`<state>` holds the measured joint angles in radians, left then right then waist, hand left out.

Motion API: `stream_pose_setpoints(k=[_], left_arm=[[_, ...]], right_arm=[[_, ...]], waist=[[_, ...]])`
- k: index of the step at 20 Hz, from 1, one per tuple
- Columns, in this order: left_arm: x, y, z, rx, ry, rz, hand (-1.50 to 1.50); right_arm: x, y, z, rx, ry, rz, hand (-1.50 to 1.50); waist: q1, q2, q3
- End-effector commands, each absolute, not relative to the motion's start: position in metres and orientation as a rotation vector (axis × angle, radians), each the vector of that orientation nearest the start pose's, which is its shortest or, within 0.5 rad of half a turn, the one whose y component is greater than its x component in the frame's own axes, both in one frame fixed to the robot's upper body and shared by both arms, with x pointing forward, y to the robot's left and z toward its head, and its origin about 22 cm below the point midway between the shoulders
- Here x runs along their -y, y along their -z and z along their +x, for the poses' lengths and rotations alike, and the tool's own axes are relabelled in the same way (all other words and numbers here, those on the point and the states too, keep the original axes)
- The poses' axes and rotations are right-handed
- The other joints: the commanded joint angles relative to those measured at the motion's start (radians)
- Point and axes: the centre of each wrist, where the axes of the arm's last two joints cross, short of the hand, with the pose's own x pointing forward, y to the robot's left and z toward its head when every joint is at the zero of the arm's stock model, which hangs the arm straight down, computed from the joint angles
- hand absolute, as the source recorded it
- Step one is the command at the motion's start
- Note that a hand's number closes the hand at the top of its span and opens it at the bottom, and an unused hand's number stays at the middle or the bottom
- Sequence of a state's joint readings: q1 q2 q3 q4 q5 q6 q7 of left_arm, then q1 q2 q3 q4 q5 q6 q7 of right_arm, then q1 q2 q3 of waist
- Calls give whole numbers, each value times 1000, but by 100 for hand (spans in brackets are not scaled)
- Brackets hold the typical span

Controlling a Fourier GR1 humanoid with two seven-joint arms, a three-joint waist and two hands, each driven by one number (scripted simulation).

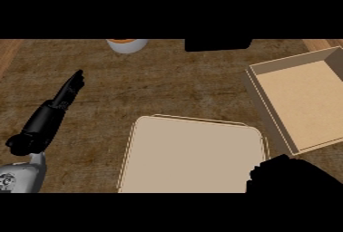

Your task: Pick the tomato from the tray and place it in the cardboard box

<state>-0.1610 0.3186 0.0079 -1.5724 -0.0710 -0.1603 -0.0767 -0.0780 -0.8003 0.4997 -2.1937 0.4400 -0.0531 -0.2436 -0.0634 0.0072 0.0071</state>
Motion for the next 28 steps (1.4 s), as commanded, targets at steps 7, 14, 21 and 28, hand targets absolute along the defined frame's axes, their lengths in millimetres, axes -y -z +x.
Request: stream_pose_setpoints(k=[7,14,21,28], left_arm=[[-261,-55,284,1745,532,99,0],[-247,-78,301,1775,576,34,0],[-238,-77,305,1777,573,37,0],[-241,-70,306,1791,602,7,0]], right_arm=[[381,-211,255,2139,-1211,-470,150],[450,-198,280,1696,-1524,-509,150],[466,-188,310,1508,-1730,-479,150],[479,-180,326,1426,-1834,-312,-150]], waist=[[56,1,-5],[134,20,-4],[143,15,-5],[152,18,-4]])
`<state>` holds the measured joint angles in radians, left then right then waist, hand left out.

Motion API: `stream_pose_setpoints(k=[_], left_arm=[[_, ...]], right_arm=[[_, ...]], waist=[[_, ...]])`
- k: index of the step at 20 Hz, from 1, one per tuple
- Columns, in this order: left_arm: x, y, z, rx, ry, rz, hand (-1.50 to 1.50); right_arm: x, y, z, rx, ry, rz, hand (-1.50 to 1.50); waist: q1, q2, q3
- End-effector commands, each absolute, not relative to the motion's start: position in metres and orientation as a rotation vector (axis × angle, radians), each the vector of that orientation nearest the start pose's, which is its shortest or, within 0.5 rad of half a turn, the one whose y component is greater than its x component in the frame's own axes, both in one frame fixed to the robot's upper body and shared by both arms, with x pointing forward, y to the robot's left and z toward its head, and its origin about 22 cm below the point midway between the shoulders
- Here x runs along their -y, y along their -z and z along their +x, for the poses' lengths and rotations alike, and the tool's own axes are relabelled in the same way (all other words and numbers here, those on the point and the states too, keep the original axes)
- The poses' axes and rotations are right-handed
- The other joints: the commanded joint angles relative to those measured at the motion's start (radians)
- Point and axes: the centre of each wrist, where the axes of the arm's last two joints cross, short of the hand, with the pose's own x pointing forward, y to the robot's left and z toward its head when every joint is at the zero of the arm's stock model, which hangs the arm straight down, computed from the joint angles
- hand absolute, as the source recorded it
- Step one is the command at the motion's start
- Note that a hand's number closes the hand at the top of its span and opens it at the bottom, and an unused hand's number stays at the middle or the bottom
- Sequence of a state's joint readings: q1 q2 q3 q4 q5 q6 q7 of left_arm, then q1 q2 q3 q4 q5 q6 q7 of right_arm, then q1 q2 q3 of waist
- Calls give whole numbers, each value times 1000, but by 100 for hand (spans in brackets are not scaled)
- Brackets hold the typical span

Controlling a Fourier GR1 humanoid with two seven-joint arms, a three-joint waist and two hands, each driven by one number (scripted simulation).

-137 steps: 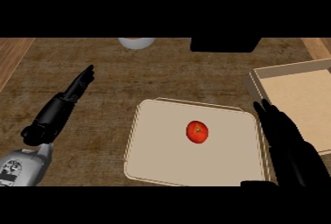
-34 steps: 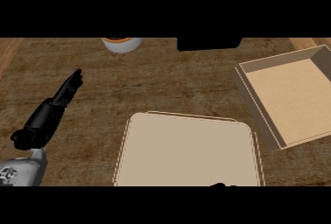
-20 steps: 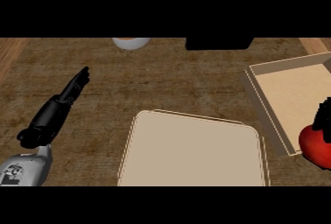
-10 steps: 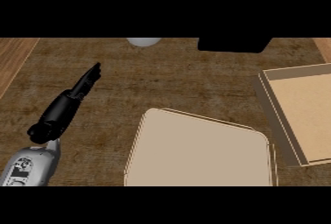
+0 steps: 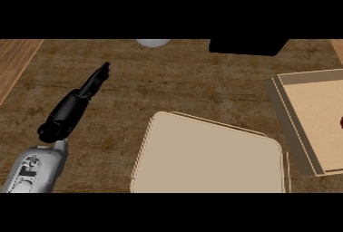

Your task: Pick the tomato from the tray and place it in the cardboard box

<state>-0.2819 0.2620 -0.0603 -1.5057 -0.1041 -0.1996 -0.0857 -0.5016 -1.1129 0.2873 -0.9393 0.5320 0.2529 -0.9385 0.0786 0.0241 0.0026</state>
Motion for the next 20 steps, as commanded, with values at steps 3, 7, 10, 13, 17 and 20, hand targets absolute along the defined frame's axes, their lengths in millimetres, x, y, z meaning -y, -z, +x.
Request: stream_pose_setpoints(k=[3,7,10,13,17,20], left_arm=[[-237,-71,310,1767,584,43,0],[-249,-70,305,1782,574,60,0],[-244,-67,304,1768,575,35,0],[-247,-71,308,1780,590,39,0],[-240,-68,304,1789,577,29,0],[-236,-73,307,1783,599,24,0]], right_arm=[[477,-166,328,1537,-1797,-175,-150],[464,-140,334,1822,-1443,23,-150],[457,-110,335,1864,-1122,174,-150],[464,-110,336,1832,-935,246,-150],[481,-118,335,1769,-754,271,-150],[490,-138,342,1801,-646,276,-150]], waist=[[-8,-1,1],[-5,-3,3],[-7,0,4],[-11,5,0],[5,4,1],[12,6,4]])
